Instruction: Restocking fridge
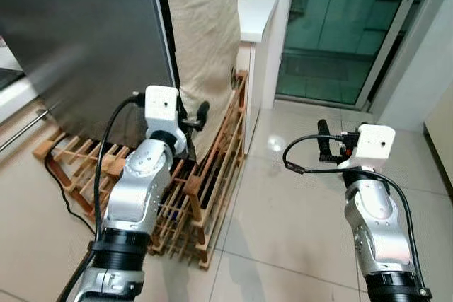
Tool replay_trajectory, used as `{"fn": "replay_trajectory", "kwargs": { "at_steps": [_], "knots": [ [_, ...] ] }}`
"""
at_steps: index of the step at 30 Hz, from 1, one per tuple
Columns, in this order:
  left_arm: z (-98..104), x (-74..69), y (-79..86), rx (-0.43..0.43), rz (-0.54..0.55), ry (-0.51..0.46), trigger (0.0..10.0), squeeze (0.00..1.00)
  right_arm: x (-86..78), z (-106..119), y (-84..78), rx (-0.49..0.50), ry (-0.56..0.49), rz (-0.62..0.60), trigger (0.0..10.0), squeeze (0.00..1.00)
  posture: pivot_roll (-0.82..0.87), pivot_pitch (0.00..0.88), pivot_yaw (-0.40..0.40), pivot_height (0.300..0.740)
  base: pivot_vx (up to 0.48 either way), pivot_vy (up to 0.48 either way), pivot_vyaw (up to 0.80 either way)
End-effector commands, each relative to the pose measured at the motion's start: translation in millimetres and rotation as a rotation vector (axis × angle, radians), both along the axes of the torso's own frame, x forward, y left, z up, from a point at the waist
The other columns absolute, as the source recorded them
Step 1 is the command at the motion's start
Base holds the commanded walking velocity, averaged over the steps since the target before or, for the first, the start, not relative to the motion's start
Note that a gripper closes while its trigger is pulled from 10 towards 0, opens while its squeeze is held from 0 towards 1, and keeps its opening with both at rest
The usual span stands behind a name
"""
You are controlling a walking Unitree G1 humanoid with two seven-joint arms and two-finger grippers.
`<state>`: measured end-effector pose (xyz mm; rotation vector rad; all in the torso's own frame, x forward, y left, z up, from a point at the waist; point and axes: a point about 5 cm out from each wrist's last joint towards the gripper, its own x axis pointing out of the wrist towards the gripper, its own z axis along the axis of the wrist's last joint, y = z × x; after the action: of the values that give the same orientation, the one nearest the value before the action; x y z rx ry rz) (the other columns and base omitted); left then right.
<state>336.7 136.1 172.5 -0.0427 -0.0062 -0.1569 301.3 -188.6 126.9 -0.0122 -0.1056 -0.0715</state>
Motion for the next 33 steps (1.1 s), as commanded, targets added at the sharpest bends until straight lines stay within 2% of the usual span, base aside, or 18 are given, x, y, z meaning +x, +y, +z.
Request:
{"fn": "replay_trajectory", "kwargs": {
  "at_steps": [1,8,16,25,33],
  "knots": [
    [6.0,3.6,1.2,0.007,0.023,-0.01,10.0,0.0,2.5,0.0,4.0,0.005,-0.003,0.016,10.0,0.0,-0.15,0.0,0.05,0.74,0.0,0.0,0.0],
    [6.7,7.1,-7.9,-0.027,-0.012,-0.004,10.0,0.0,3.0,-0.6,5.5,0.008,-0.005,0.019,10.0,0.0,-0.15,0.0,0.055,0.74,0.0,0.0,0.0],
    [9.9,21.8,-14.6,-0.02,-0.024,-0.001,10.0,0.0,2.6,-2.9,7.9,0.007,-0.003,0.022,10.0,0.0,-0.16,0.0,0.067,0.74,0.0,0.0,0.0],
    [18.6,25.5,-29.4,-0.045,-0.084,-0.023,10.0,0.0,0.4,-4.5,7.3,0.012,-0.003,0.011,10.0,0.0,-0.17,0.0,0.081,0.74,0.0,0.0,0.0],
    [21.5,35.5,-39.6,-0.045,-0.078,-0.023,10.0,0.0,0.6,-7.3,10.2,0.017,0.003,0.012,10.0,0.0,-0.17,0.0,0.089,0.74,0.0,0.0,0.0]
  ]
}}
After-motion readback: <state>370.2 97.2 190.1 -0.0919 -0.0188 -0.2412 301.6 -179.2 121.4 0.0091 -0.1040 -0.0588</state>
